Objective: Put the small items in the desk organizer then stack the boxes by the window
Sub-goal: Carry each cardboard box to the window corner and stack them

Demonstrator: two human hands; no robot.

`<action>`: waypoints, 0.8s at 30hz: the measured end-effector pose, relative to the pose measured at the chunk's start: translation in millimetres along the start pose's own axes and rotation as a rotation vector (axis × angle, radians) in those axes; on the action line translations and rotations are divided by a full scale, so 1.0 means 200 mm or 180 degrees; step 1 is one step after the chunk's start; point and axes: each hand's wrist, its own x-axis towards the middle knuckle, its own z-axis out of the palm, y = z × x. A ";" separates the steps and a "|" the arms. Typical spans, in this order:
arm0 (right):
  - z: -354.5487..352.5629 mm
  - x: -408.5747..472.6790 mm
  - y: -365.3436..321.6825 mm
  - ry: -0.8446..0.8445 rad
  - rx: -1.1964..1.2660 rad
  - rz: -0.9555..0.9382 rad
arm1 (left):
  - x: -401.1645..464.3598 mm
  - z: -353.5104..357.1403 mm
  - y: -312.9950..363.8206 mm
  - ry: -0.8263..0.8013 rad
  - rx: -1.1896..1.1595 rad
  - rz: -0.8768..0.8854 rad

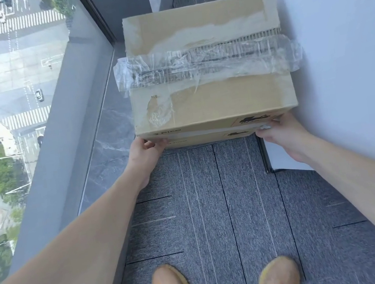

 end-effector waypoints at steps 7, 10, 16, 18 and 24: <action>0.02 -0.05 -0.04 0.0069 -0.0042 0.0258 | -0.01 0.01 0.01 -0.0002 0.0285 -0.0244; 0.02 -0.12 -0.07 0.0115 -0.0353 0.0495 | -0.06 0.00 0.01 -0.0091 0.0854 -0.0451; -0.04 -0.37 -0.13 0.0037 -0.1414 0.0689 | -0.36 -0.01 0.17 -0.0751 0.3272 -0.0137; -0.04 -0.49 -0.21 -0.0236 -0.1855 0.0594 | -0.47 -0.01 0.29 -0.1037 0.3719 0.0020; -0.07 -0.90 -0.59 -0.0847 -0.3272 -0.0125 | -0.80 -0.02 0.74 -0.1251 0.4013 0.0315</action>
